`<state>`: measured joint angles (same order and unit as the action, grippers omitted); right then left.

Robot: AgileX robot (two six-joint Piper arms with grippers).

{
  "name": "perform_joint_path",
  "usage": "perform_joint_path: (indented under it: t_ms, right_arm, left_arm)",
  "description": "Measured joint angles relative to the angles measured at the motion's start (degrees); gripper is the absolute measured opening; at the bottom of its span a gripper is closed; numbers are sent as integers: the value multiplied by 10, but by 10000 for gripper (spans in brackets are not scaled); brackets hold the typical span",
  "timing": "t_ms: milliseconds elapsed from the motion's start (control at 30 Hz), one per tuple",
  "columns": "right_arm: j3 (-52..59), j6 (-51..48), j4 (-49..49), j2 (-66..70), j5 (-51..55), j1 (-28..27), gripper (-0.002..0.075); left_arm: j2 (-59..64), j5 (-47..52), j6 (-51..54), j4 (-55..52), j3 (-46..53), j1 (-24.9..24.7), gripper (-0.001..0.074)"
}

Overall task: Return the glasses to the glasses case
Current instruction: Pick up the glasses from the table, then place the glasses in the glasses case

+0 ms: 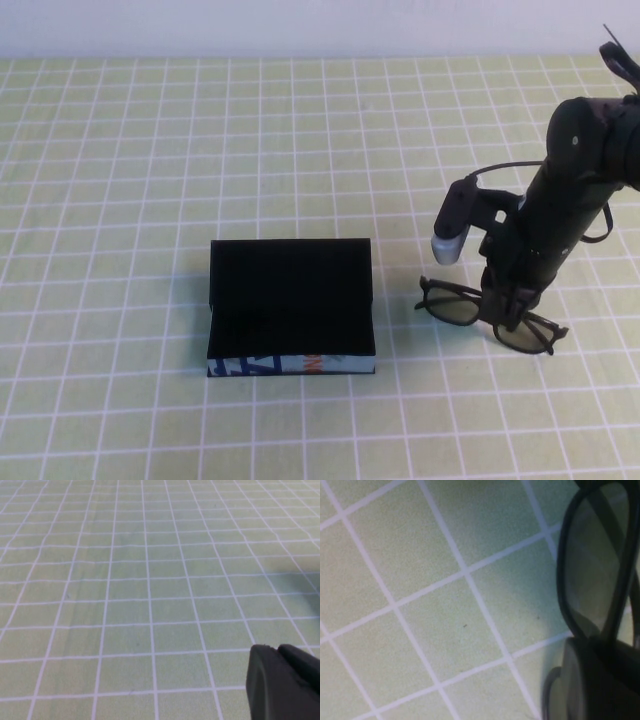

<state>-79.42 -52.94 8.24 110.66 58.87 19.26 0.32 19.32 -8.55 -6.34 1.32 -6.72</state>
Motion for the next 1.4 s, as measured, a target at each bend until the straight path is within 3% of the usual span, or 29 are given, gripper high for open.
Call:
perform_joint_path:
  t_ms: [200, 467, 733, 933, 1400]
  right_arm:
    - [-42, -5, -5, -19, 30, 0, 12]
    - [-130, -27, 60, -57, 101, 5, 11]
    - [-177, -41, 84, -57, 111, 108, 11]
    - [-209, -47, 47, -22, 106, 195, 11]
    - [-274, -48, 27, 86, 91, 225, 11]
  left_arm:
    - [0, 0, 0, 0, 0, 0, -4]
    - [0, 0, 0, 0, 0, 0, -4]
    - [0, 0, 0, 0, 0, 0, -4]
    - [0, 0, 0, 0, 0, 0, -4]
    - [0, 0, 0, 0, 0, 0, -4]
